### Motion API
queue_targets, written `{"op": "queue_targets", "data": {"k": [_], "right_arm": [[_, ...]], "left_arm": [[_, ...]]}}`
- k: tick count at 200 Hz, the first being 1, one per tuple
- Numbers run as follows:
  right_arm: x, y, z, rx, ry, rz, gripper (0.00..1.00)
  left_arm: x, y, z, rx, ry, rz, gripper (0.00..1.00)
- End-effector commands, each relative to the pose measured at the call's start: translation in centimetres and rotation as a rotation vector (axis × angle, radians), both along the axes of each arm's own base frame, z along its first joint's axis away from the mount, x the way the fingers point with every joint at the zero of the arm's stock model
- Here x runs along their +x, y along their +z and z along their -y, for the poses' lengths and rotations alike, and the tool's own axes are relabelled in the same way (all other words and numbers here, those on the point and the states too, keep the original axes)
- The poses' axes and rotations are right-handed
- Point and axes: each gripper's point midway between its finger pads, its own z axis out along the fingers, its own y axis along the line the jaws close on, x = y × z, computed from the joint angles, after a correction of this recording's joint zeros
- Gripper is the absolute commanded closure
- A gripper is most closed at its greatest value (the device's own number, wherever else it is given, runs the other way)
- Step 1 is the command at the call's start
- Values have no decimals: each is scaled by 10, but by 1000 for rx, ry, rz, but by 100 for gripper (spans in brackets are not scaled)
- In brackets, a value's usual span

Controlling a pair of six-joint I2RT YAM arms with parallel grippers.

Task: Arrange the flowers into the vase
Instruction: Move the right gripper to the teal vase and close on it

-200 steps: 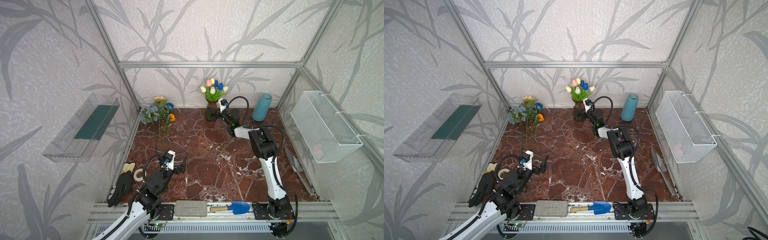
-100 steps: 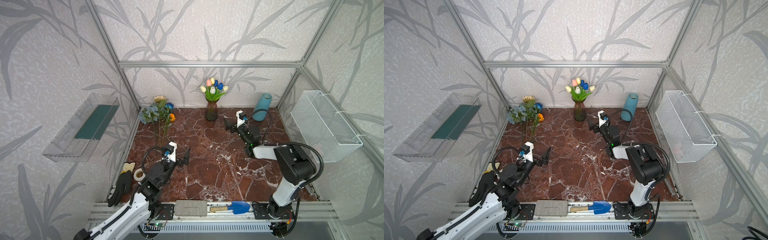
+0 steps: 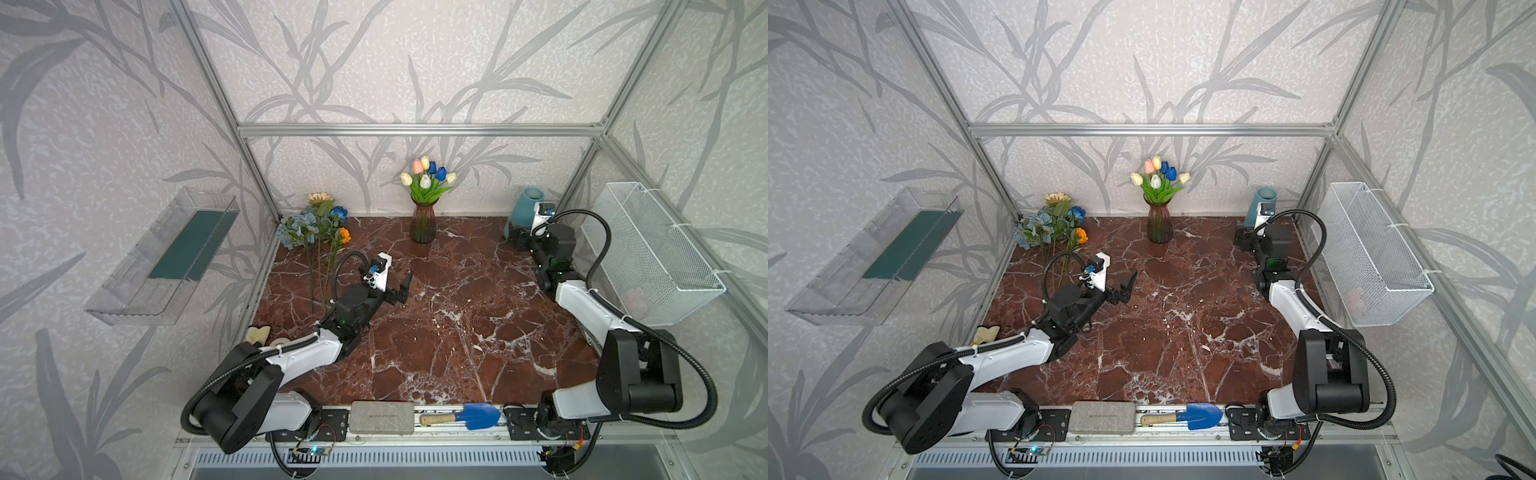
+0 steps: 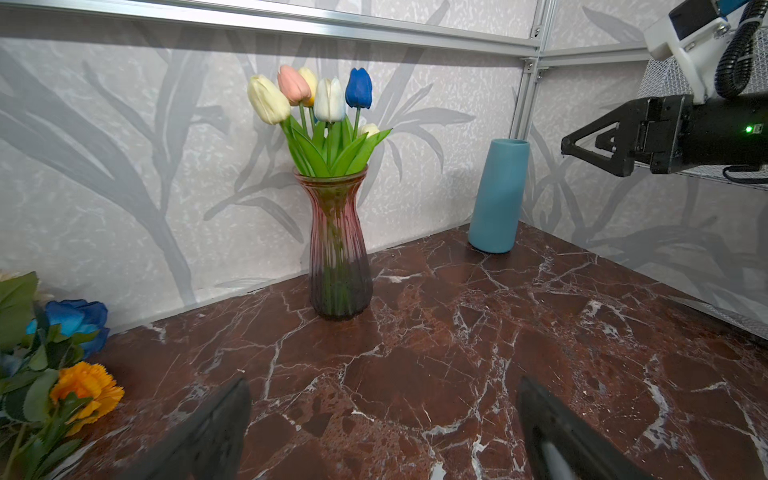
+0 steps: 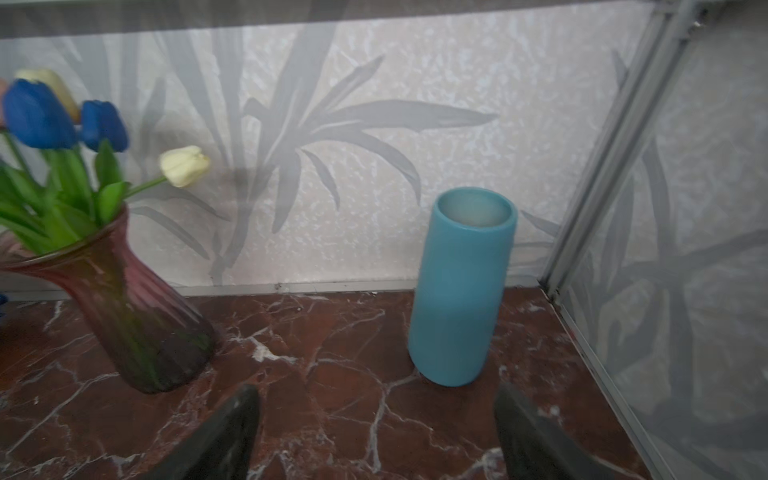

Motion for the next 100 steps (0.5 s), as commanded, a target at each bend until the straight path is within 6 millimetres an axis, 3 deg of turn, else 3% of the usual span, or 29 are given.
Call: {"op": "queue_targets", "data": {"k": [1, 35, 57, 59, 66, 100], "right_arm": [[1, -16, 28, 48, -51, -112, 8], [29, -28, 42, -2, -52, -126, 0], [51, -28, 48, -23, -30, -54, 1], [56, -39, 49, -21, -29, -71, 1], [66, -44, 50, -22, -14, -62, 1], [104, -46, 47, -36, 51, -1, 1]], "left_arm": [[5, 24, 10, -49, -31, 73, 0], [7, 12, 9, -35, -20, 53, 0], [7, 7, 10, -18, -27, 43, 0], [7, 7, 10, -16, -28, 43, 0], [7, 6, 10, -10, -30, 43, 0], [8, 6, 8, 0, -23, 41, 0]]}}
